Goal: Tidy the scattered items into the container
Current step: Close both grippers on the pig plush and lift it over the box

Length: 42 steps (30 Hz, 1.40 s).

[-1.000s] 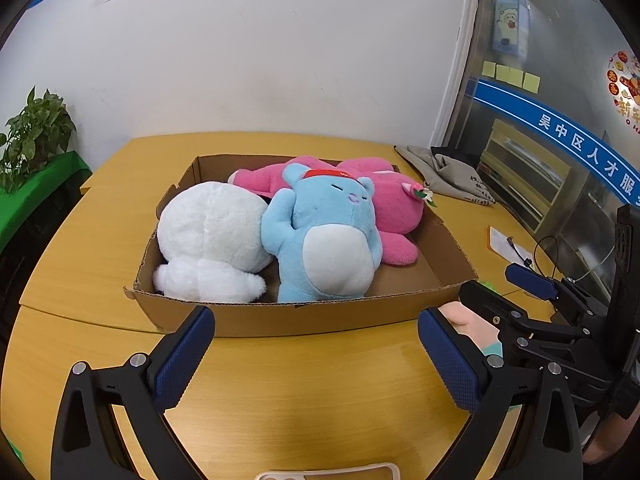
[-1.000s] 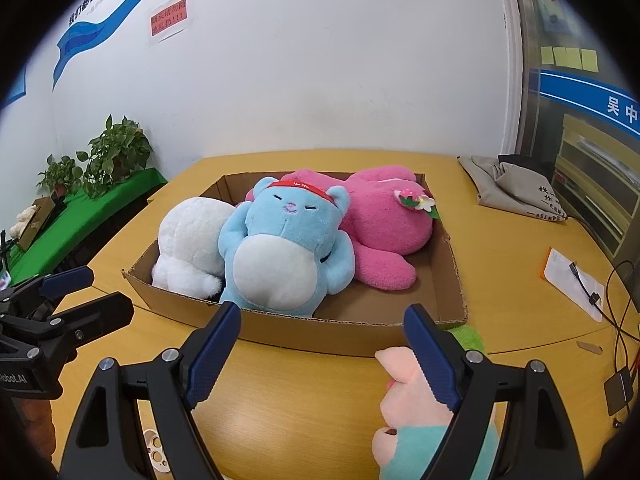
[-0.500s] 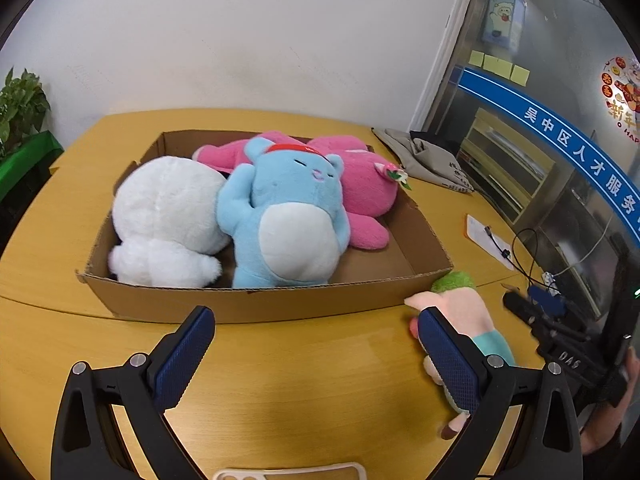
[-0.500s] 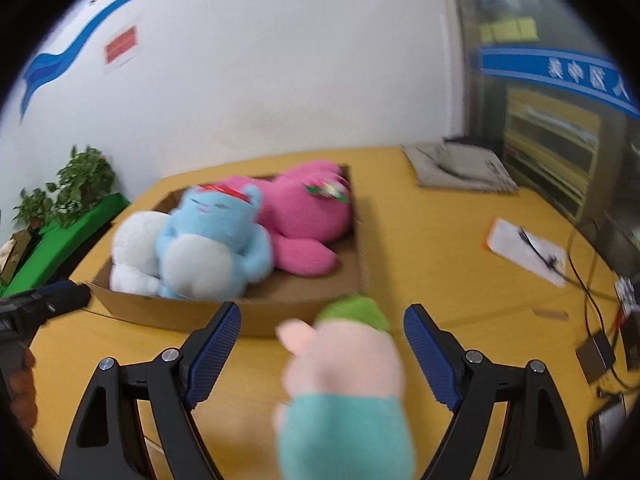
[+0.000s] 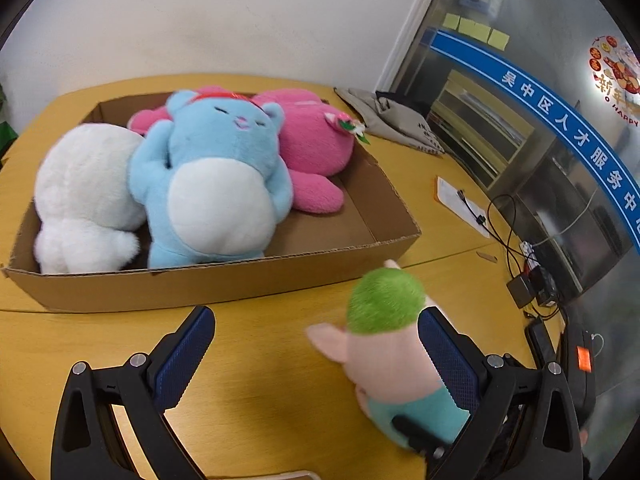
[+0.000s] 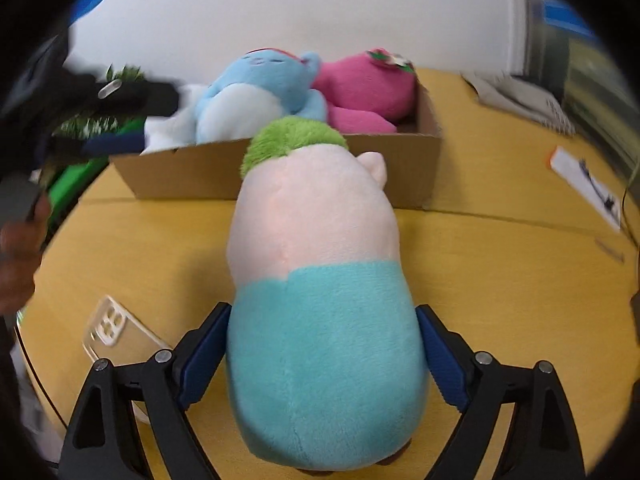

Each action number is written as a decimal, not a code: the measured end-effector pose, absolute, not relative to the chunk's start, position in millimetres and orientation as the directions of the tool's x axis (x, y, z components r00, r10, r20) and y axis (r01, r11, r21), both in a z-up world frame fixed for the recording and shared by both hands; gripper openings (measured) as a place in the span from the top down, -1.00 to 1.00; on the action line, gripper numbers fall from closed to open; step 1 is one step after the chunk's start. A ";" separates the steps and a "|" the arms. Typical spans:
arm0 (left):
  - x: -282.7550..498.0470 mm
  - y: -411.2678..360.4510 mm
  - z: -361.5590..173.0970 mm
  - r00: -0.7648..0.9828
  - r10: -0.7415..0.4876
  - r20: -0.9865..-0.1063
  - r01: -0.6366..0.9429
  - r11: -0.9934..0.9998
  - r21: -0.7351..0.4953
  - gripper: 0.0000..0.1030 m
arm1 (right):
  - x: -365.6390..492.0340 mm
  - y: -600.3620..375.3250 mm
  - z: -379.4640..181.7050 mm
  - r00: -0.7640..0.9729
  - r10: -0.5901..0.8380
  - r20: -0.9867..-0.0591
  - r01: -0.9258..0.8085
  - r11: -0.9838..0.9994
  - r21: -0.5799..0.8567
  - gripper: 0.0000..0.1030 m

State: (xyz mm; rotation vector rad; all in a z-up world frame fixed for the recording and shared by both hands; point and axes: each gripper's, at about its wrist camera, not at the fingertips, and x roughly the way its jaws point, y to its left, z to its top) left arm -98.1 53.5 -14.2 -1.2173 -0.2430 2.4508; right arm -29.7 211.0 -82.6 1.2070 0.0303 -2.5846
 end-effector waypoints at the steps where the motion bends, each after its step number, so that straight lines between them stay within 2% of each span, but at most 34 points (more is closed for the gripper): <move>1: -102.9 58.4 -18.4 -0.526 0.435 -0.731 -0.280 -0.900 -0.334 -0.99 | -28.3 209.1 -83.4 -0.608 -0.256 -0.751 0.278 -0.955 0.101 -0.76; 8: -123.9 104.0 -53.6 -0.381 0.547 -0.745 -0.365 -0.830 -0.422 -0.98 | -26.0 225.7 -85.3 -0.596 -0.312 -0.739 0.284 -0.944 0.169 -0.66; 9: -124.6 106.9 -54.5 -0.366 0.573 -0.733 -0.372 -0.812 -0.449 -0.85 | -26.1 227.7 -85.8 -0.595 -0.319 -0.738 0.282 -0.942 0.180 -0.65; 10: -124.7 109.7 -54.6 -0.349 0.598 -0.721 -0.386 -0.793 -0.471 -0.57 | -26.6 229.8 -85.8 -0.594 -0.328 -0.735 0.284 -0.940 0.190 -0.62; 11: -124.2 112.9 -53.9 -0.331 0.624 -0.708 -0.402 -0.772 -0.493 -0.39 | -29.6 228.1 -86.0 -0.592 -0.335 -0.733 0.292 -0.937 0.193 -0.58; 16: -112.1 126.7 -36.6 -0.370 0.596 -0.713 -0.465 -0.783 -0.413 -0.26 | -24.7 230.1 -81.4 -0.608 -0.371 -0.702 0.296 -0.926 0.234 -0.43; 19: -109.1 125.2 -13.6 -0.412 0.589 -0.695 -0.484 -0.788 -0.380 -0.24 | -25.8 229.8 -71.9 -0.631 -0.389 -0.671 0.297 -0.920 0.254 -0.41; 23: -118.0 123.1 43.5 -0.507 0.580 -0.638 -0.537 -0.791 -0.293 -0.24 | -39.8 226.0 -39.2 -0.680 -0.414 -0.605 0.330 -0.910 0.253 -0.41; 29: -173.7 128.2 109.2 -0.667 0.521 -0.533 -0.549 -0.827 -0.122 -0.24 | -117.6 214.6 25.6 -0.774 -0.435 -0.460 0.375 -0.900 0.221 -0.41; 30: -185.5 130.1 111.4 -0.702 0.494 -0.513 -0.507 -0.852 -0.126 -0.23 | -133.1 213.3 29.3 -0.792 -0.429 -0.435 0.372 -0.904 0.214 -0.41; 33: -235.1 134.7 97.1 -0.665 0.510 -0.546 -0.501 -0.846 -0.181 -0.22 | -173.4 209.9 20.0 -0.834 -0.386 -0.393 0.343 -0.922 0.178 -0.41; 34: -248.0 136.2 87.6 -0.637 0.524 -0.566 -0.504 -0.838 -0.209 -0.15 | -183.0 209.1 12.0 -0.839 -0.368 -0.401 0.327 -0.930 0.169 -0.41; 38: -289.2 145.5 24.4 -0.532 0.511 -0.675 -0.495 -0.835 -0.242 -0.14 | -200.0 217.0 -36.8 -0.786 -0.331 -0.522 0.253 -0.943 0.217 -0.41; 40: -299.7 144.6 3.2 -0.511 0.503 -0.697 -0.463 -0.844 -0.270 -0.14 | -203.6 223.7 -54.4 -0.760 -0.322 -0.564 0.235 -0.946 0.224 -0.41; 42: -309.3 139.3 -12.1 -0.424 0.550 -0.720 -0.474 -0.812 -0.341 -0.14 | -203.9 225.5 -59.0 -0.721 -0.335 -0.607 0.236 -0.942 0.240 -0.41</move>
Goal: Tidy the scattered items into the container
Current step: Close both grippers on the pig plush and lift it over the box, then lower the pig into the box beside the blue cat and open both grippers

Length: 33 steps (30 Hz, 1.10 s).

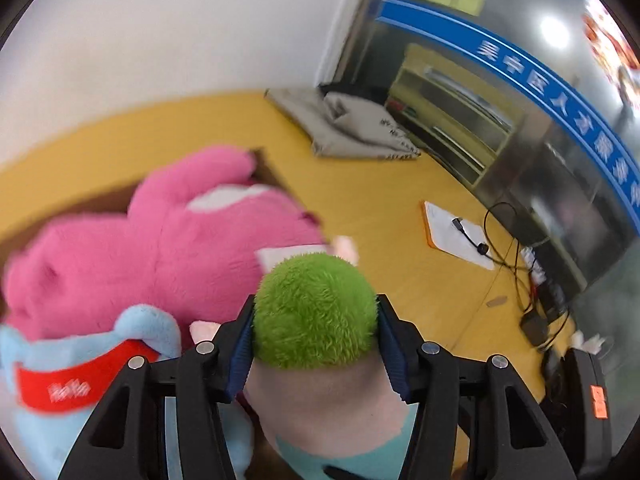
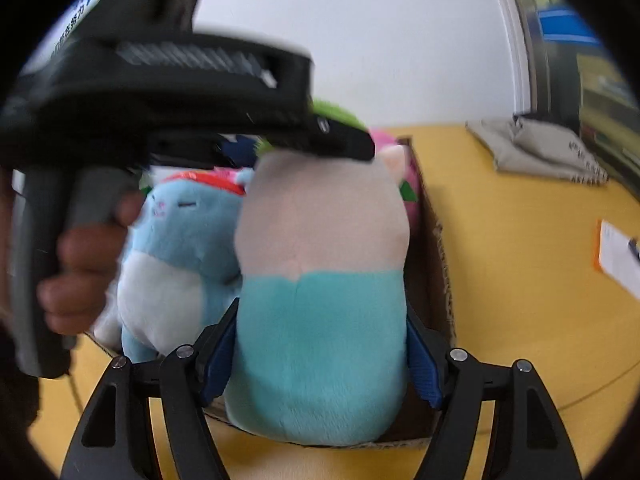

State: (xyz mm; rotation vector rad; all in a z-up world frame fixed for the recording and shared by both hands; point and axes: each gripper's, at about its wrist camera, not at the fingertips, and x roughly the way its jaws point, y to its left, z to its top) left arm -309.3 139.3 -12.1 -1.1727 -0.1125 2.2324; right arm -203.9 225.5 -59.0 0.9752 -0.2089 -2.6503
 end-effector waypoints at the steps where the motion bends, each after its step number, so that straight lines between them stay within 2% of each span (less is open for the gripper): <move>1: -312.2 138.4 -17.1 -0.403 0.567 -0.718 -0.476 -0.800 -0.365 -0.15 | -204.1 222.7 -58.1 -0.708 -0.326 -0.627 0.231 -0.945 0.231 -0.42; 5: -313.4 147.3 -27.1 -0.396 0.538 -0.744 -0.502 -0.805 -0.315 -0.18 | -204.4 224.2 -48.7 -0.653 -0.319 -0.686 0.255 -0.946 0.197 -0.50; 10: -318.0 158.4 -39.3 -0.384 0.523 -0.761 -0.490 -0.814 -0.312 -0.23 | -177.7 236.1 -12.3 -0.736 -0.288 -0.613 0.259 -0.956 0.138 -0.45; 12: -322.1 161.3 -44.1 -0.376 0.522 -0.766 -0.483 -0.816 -0.318 -0.27 | -180.4 241.1 -7.6 -0.745 -0.290 -0.600 0.248 -0.956 0.154 -0.24; 14: -324.3 165.7 -46.1 -0.368 0.506 -0.780 -0.472 -0.825 -0.312 -0.29 | -196.7 237.2 -28.9 -0.699 -0.252 -0.669 0.226 -0.966 0.127 0.28; 17: -321.2 167.2 -42.2 -0.376 0.492 -0.786 -0.462 -0.834 -0.301 -0.30 | -199.8 235.8 -47.9 -0.693 -0.265 -0.671 0.213 -0.964 0.162 0.29; 19: -312.3 159.2 -28.9 -0.413 0.511 -0.754 -0.454 -0.833 -0.316 -0.28 | -198.6 237.8 -47.5 -0.686 -0.275 -0.674 0.205 -0.961 0.184 0.28; 21: -297.2 150.6 -9.6 -0.471 0.526 -0.709 -0.464 -0.831 -0.308 -0.27 | -197.2 235.1 -46.9 -0.693 -0.255 -0.675 0.216 -0.966 0.143 0.29; 22: -291.0 147.6 -2.1 -0.493 0.524 -0.695 -0.468 -0.833 -0.296 -0.34 | -198.5 235.1 -48.5 -0.696 -0.248 -0.674 0.216 -0.967 0.133 0.29; 23: -287.5 146.2 1.7 -0.504 0.510 -0.697 -0.466 -0.840 -0.278 -0.40 | -197.7 236.8 -49.7 -0.698 -0.251 -0.670 0.208 -0.967 0.146 0.28; 25: -292.8 153.4 -11.0 -0.482 0.433 -0.762 -0.433 -0.874 -0.223 -0.44 | -198.0 239.2 -50.5 -0.700 -0.254 -0.667 0.193 -0.967 0.167 0.28; 26: -297.5 160.0 -24.0 -0.459 0.391 -0.798 -0.423 -0.886 -0.191 -0.47 | -197.6 240.2 -51.9 -0.703 -0.249 -0.666 0.185 -0.969 0.167 0.27; 28: -298.8 165.9 -32.7 -0.473 0.386 -0.792 -0.432 -0.885 -0.174 -0.58 | -197.9 242.8 -51.9 -0.706 -0.236 -0.667 0.163 -0.972 0.172 0.22; 30: -298.9 164.0 -25.8 -0.474 0.388 -0.790 -0.400 -0.895 -0.199 -0.57 | -189.5 251.9 -44.2 -0.715 -0.215 -0.666 0.111 -0.974 0.196 0.00; 32: -288.6 160.3 -10.2 -0.501 0.380 -0.777 -0.377 -0.905 -0.200 -0.55 | -177.5 257.2 -33.1 -0.726 -0.191 -0.661 0.075 -0.977 0.200 -0.60; 33: -280.5 158.3 -2.2 -0.515 0.383 -0.767 -0.381 -0.904 -0.196 -0.55 | -168.6 260.5 -25.7 -0.740 -0.175 -0.649 0.055 -0.978 0.201 -0.60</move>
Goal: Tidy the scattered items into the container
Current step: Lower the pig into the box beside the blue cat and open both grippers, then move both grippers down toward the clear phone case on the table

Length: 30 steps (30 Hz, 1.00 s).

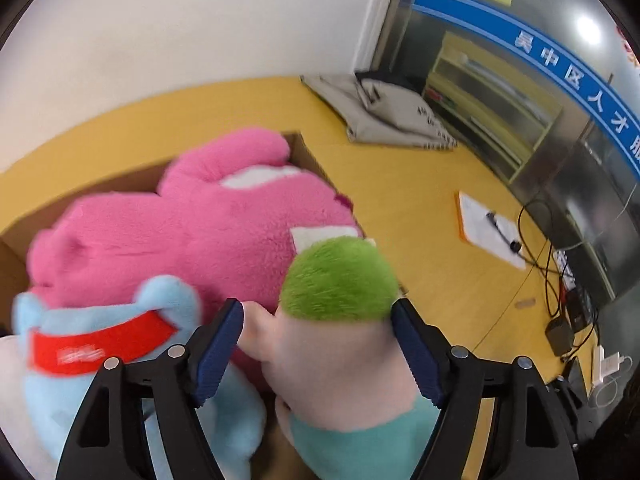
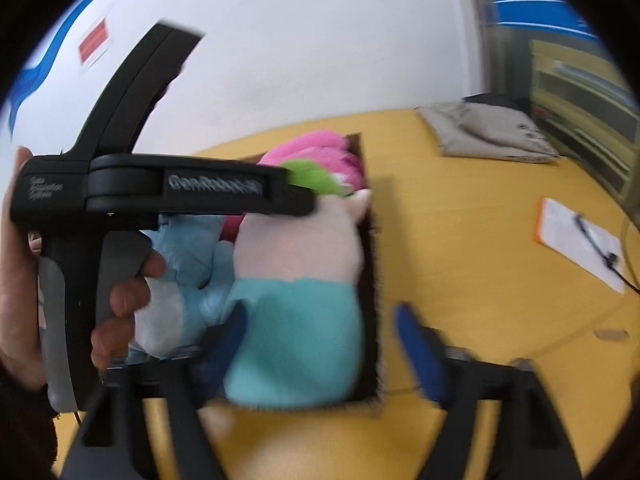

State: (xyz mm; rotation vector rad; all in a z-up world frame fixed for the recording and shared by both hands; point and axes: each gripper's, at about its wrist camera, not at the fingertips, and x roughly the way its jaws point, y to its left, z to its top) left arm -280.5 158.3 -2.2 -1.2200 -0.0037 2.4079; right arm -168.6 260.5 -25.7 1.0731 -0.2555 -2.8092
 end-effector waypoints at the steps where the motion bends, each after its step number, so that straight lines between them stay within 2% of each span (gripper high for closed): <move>1: -272.5 154.3 6.2 -0.522 0.398 -0.754 -0.391 -0.898 -0.204 -0.55 | -160.3 261.4 -19.8 -0.751 -0.164 -0.640 0.042 -0.979 0.201 -0.60; 4: -232.0 131.5 35.5 -0.552 0.455 -0.699 -0.412 -0.877 -0.245 -0.64 | -133.4 265.0 -5.9 -0.772 -0.151 -0.618 0.014 -0.975 0.221 -0.60; 7: -184.4 103.9 57.0 -0.631 0.415 -0.655 -0.406 -0.897 -0.177 -0.77 | -121.1 261.2 -4.1 -0.757 -0.149 -0.637 0.028 -0.980 0.197 -0.61; 9: -147.9 80.8 68.4 -0.701 0.357 -0.617 -0.374 -0.921 -0.108 -1.00 | -112.9 252.4 -5.7 -0.754 -0.134 -0.643 0.043 -0.987 0.155 -0.61; 12: -100.7 43.8 78.2 -0.775 0.279 -0.567 -0.291 -0.954 -0.072 -1.00 | -99.7 238.8 -9.6 -0.750 -0.146 -0.645 0.073 -0.988 0.138 -0.61; 18: -39.3 -6.4 67.3 -0.810 0.176 -0.559 -0.148 -0.984 -0.095 -1.00 | -83.2 208.9 2.4 -0.765 -0.170 -0.621 0.127 -0.985 0.113 -0.61; 21: -19.5 -21.8 54.6 -0.812 0.161 -0.561 -0.100 -0.985 -0.139 -1.00 | -72.8 196.2 13.5 -0.789 -0.156 -0.594 0.141 -0.987 0.073 -0.60; 24: -9.5 -27.0 44.4 -0.803 0.145 -0.578 -0.082 -0.988 -0.134 -1.00 | -64.8 186.8 21.0 -0.800 -0.155 -0.580 0.154 -0.987 0.051 -0.61; 30: 1.4 -28.6 36.1 -0.787 0.174 -0.592 -0.115 -0.984 -0.136 -1.00 | -56.9 182.1 25.0 -0.804 -0.133 -0.579 0.130 -0.990 0.047 -0.60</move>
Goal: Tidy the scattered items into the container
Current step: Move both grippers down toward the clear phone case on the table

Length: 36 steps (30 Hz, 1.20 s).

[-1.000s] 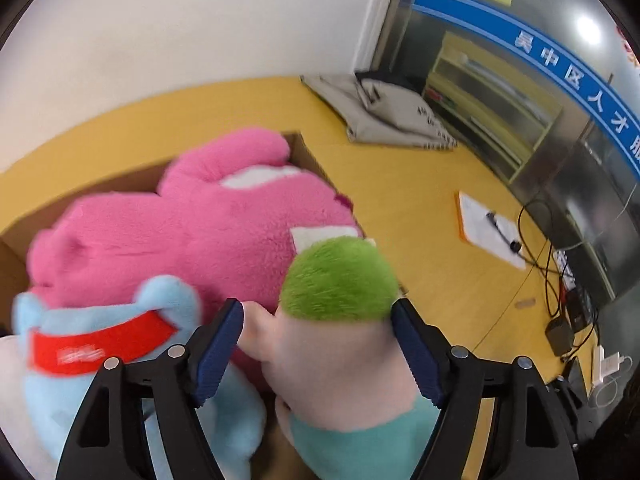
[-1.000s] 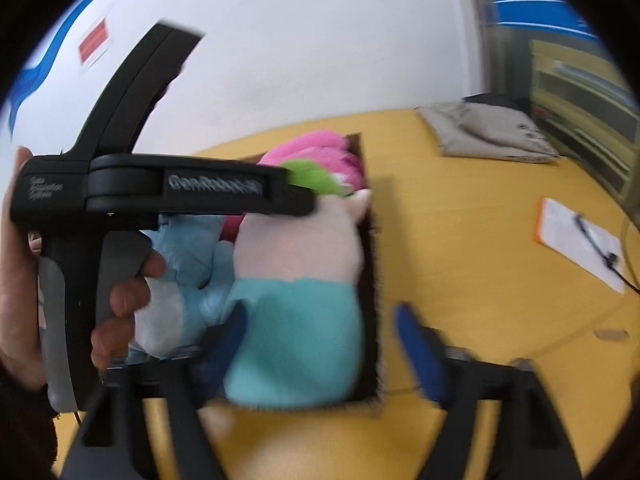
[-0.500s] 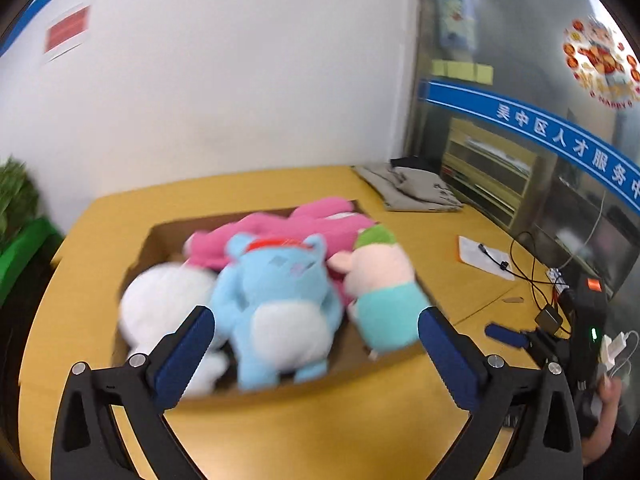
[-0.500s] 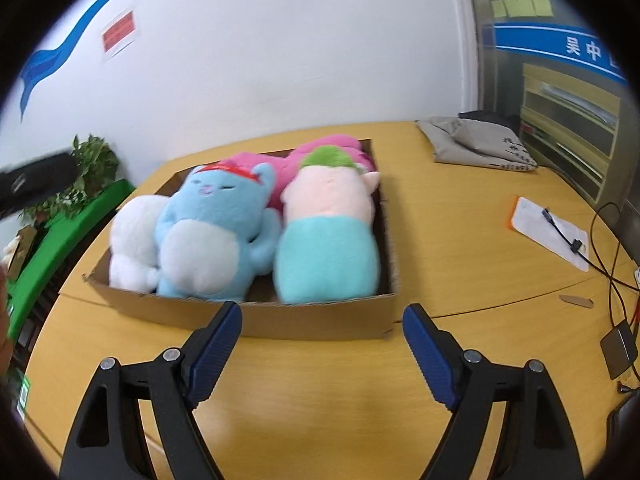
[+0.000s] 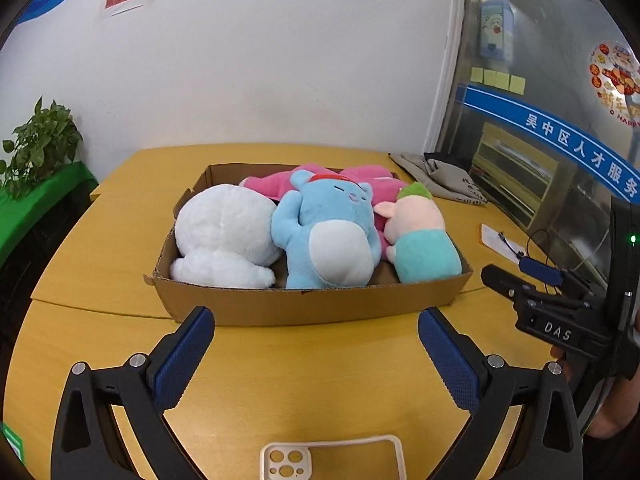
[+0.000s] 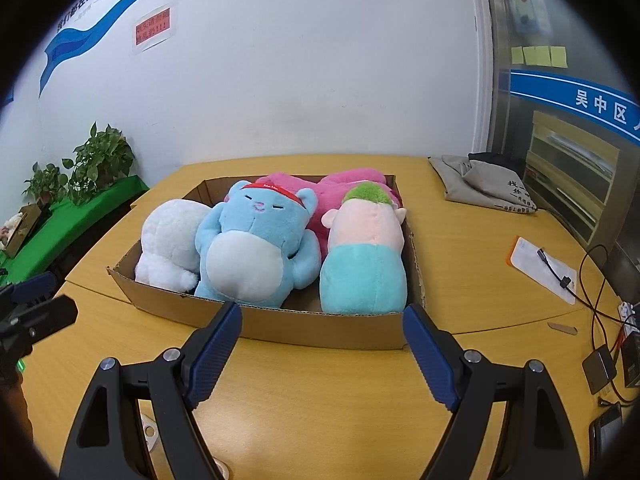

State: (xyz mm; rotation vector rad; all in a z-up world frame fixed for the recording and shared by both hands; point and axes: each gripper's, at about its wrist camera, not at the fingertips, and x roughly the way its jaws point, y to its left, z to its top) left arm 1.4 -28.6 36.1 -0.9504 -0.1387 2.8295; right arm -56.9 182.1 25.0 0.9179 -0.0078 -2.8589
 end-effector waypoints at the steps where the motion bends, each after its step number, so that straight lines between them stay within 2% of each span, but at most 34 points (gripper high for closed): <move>1: 1.9 -28.3 35.1 -0.785 0.172 -0.595 -0.118 -0.985 -0.129 -1.00 | -56.4 182.2 24.9 -0.805 -0.128 -0.579 0.125 -0.991 0.046 -0.61; 9: -1.1 -25.5 29.4 -0.768 0.196 -0.610 -0.140 -0.980 -0.140 -1.00 | -53.6 189.1 25.6 -0.812 -0.075 -0.578 0.076 -0.997 0.023 -0.61; 22: -5.4 -30.6 28.7 -0.764 0.173 -0.621 -0.126 -0.985 -0.120 -1.00 | -57.5 189.9 16.1 -0.796 -0.084 -0.600 0.083 -0.996 0.029 -0.61; 32: 5.2 -48.5 3.6 -0.709 0.187 -0.679 -0.129 -0.982 -0.136 -0.99 | -47.3 188.6 -10.2 -0.751 -0.108 -0.651 0.092 -0.994 0.059 -0.61; 36: 17.1 -65.1 -24.0 -0.660 0.175 -0.730 -0.108 -0.984 -0.138 -0.99 | -25.3 177.7 -48.7 -0.672 -0.151 -0.725 0.161 -0.985 0.056 -0.61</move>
